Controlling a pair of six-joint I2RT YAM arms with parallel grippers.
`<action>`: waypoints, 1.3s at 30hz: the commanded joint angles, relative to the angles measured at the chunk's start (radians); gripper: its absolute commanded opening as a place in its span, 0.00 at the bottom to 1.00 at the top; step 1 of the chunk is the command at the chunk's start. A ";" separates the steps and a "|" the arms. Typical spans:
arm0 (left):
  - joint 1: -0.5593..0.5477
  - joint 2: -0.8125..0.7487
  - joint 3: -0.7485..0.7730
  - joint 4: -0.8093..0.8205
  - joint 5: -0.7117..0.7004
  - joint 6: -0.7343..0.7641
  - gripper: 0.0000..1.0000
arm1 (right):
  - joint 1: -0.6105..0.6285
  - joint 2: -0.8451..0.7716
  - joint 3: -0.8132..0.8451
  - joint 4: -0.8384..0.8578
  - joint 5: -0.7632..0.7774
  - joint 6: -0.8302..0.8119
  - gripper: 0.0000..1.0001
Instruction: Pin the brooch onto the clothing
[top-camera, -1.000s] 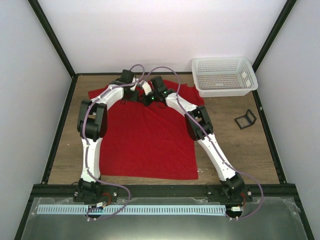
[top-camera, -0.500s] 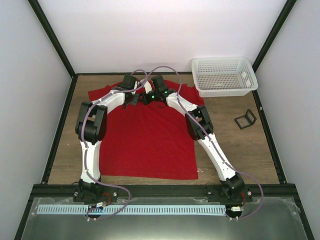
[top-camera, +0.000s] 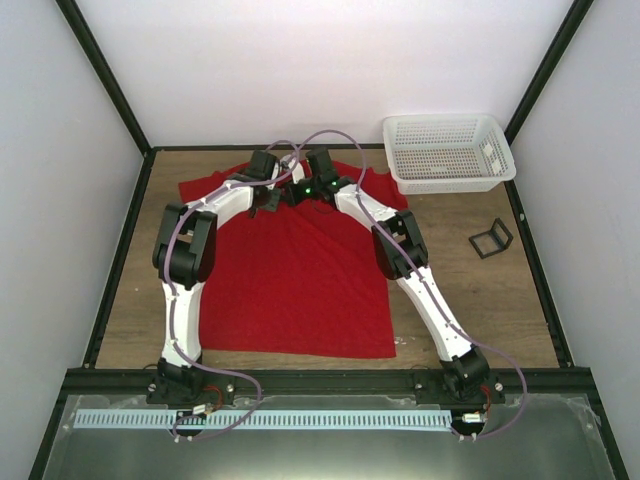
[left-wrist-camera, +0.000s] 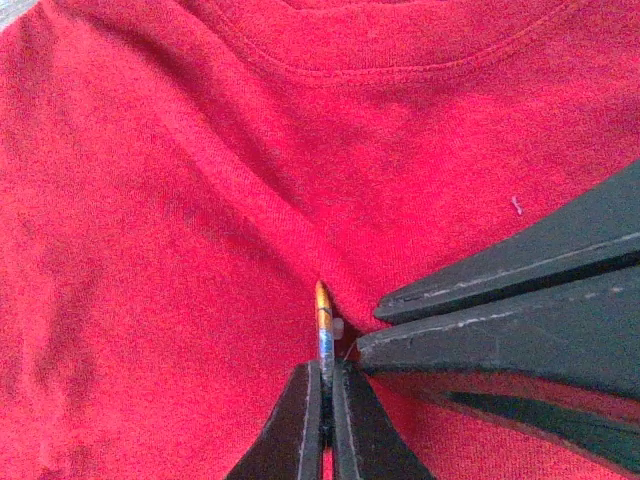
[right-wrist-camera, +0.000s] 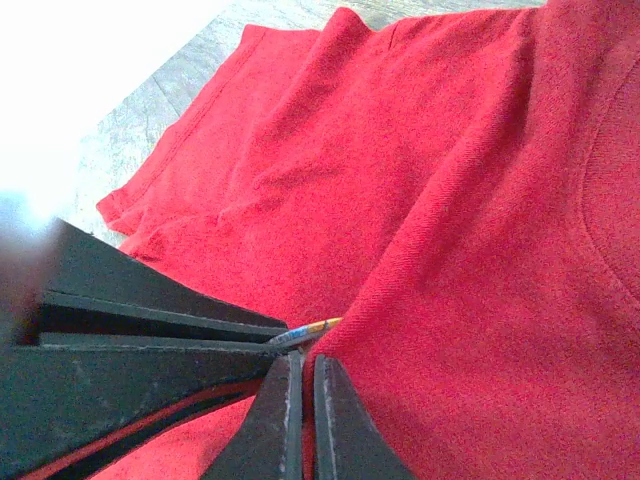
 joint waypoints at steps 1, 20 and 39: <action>-0.016 0.006 0.025 0.008 0.058 0.004 0.00 | 0.014 0.007 0.008 0.027 -0.046 -0.014 0.01; 0.046 -0.061 -0.026 0.072 0.215 -0.087 0.00 | 0.012 -0.061 -0.039 -0.030 0.013 0.003 0.20; 0.098 -0.068 -0.050 0.070 0.336 -0.119 0.00 | -0.027 -0.209 -0.231 0.005 -0.045 0.001 0.47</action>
